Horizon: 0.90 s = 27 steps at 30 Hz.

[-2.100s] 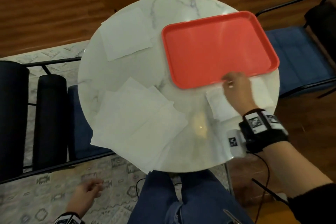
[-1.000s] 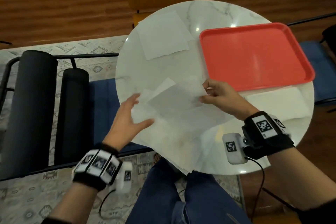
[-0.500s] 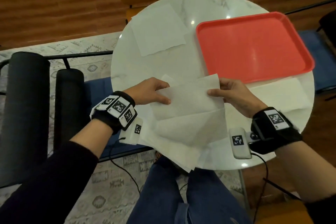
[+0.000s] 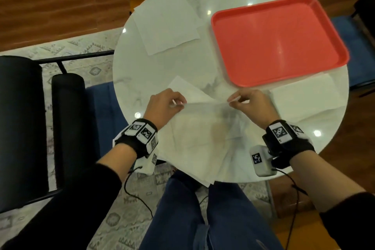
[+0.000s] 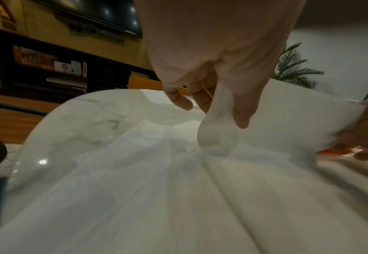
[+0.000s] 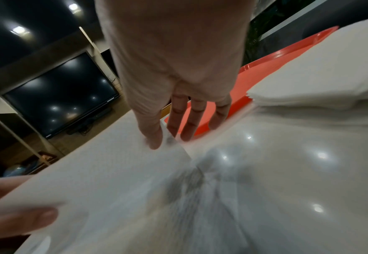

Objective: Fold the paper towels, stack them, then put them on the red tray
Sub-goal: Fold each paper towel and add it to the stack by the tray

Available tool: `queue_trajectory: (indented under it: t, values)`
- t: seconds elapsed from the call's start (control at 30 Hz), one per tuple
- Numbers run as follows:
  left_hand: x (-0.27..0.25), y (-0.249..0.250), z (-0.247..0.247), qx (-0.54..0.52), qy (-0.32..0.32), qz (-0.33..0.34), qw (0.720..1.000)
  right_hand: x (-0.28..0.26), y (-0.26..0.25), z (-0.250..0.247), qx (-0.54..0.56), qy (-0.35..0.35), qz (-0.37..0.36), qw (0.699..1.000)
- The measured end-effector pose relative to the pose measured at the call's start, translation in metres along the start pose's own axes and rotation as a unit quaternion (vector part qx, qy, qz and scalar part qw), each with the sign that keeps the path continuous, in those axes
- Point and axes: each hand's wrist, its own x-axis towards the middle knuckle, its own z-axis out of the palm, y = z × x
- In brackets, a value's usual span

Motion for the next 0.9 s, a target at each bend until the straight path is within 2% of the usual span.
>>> queue_trajectory:
  t: [0.1,0.2,0.27,0.4,0.47,0.57,0.63,0.77,0.83,0.9]
  values:
    - [-0.026,-0.004,0.011,0.010,0.003,0.059,0.998,-0.018,0.015,0.002,-0.007,0.012,-0.008,1.000]
    - [-0.041,-0.014,0.023,0.030,-0.017,0.076,0.997,-0.032,0.028,0.007,-0.006,0.011,-0.011,1.000]
    - [-0.045,-0.018,0.026,0.053,-0.044,0.064,0.996,-0.033,0.034,0.010,-0.025,-0.009,0.003,1.000]
    - [-0.051,-0.016,0.023,0.135,-0.165,0.011,0.977,-0.027,0.040,0.008,-0.148,-0.047,0.004,0.988]
    - [-0.053,-0.013,0.018,0.113,-0.170,-0.011,0.979,-0.024,0.035,0.004,-0.166,-0.013,-0.011,0.986]
    - [-0.051,-0.008,0.022,0.087,-0.121,-0.026,0.989,-0.022,0.017,0.014,-0.132,0.050,-0.049,0.989]
    - [-0.044,0.001,0.035,0.133,-0.125,-0.015,0.983,-0.023,0.002,0.034,-0.118,0.013,-0.082,0.990]
    - [-0.036,0.016,0.063,0.235,-0.172,-0.014,0.957,-0.027,-0.011,0.082,-0.195,-0.156,-0.137,0.958]
    - [-0.036,0.012,0.072,0.259,-0.177,-0.020,0.949,-0.026,-0.005,0.093,-0.224,-0.183,-0.129,0.948]
    - [-0.038,0.003,0.076,0.248,-0.170,-0.032,0.953,-0.024,0.005,0.095,-0.252,-0.186,-0.117,0.942]
